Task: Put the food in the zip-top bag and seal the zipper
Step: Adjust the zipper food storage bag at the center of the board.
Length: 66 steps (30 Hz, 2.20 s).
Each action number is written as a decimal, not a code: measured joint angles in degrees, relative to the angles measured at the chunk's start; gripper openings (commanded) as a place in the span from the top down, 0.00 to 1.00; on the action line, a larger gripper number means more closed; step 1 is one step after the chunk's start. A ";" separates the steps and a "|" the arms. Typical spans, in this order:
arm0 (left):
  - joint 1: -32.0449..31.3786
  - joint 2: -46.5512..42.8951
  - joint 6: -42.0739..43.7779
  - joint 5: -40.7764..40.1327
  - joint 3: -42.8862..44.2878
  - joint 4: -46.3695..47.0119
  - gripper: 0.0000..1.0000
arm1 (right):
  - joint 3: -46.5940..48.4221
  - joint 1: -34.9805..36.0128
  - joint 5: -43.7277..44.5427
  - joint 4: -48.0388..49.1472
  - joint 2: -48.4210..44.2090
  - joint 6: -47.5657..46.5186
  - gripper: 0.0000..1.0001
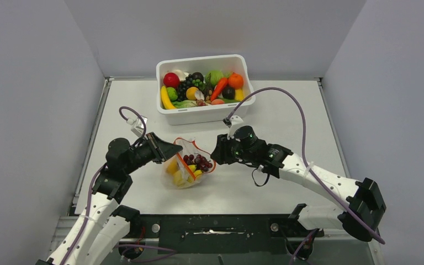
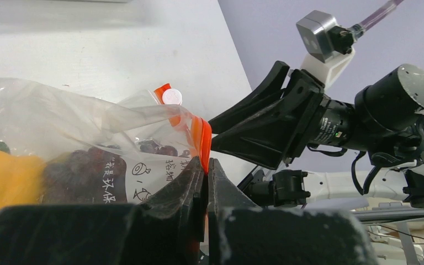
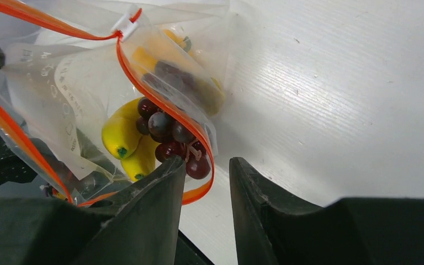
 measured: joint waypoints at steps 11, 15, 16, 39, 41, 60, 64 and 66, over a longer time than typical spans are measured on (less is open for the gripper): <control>0.00 0.00 -0.20 0.00 -0.13 0.35 1.00 | -1.38 0.00 -0.44 2.99 6.58 2.36 1.00; 0.00 0.00 0.09 0.00 -0.20 0.37 1.00 | -0.39 0.90 2.62 1.36 6.64 2.08 1.00; 0.00 0.00 0.09 0.00 -0.24 0.39 1.00 | 0.57 1.29 3.50 0.28 6.64 1.90 1.00; -0.48 0.61 -1.66 1.25 -3.15 5.18 0.80 | 11.74 3.74 6.80 0.07 2.25 -1.75 1.00; -0.48 1.01 -0.44 0.98 -3.13 4.31 0.77 | 11.74 3.74 6.80 -0.74 2.47 -1.88 1.00; -0.70 7.32 15.23 -5.07 10.49 -14.49 0.68 | 12.96 3.74 6.21 -0.59 4.31 -1.46 1.00; -0.74 7.06 15.34 -4.35 10.99 -17.05 0.60 | 13.25 3.69 6.43 -0.02 4.94 -0.11 1.00; -0.81 6.58 15.19 -4.17 10.99 -17.53 0.56 | 13.29 3.43 6.56 0.24 5.16 0.66 1.00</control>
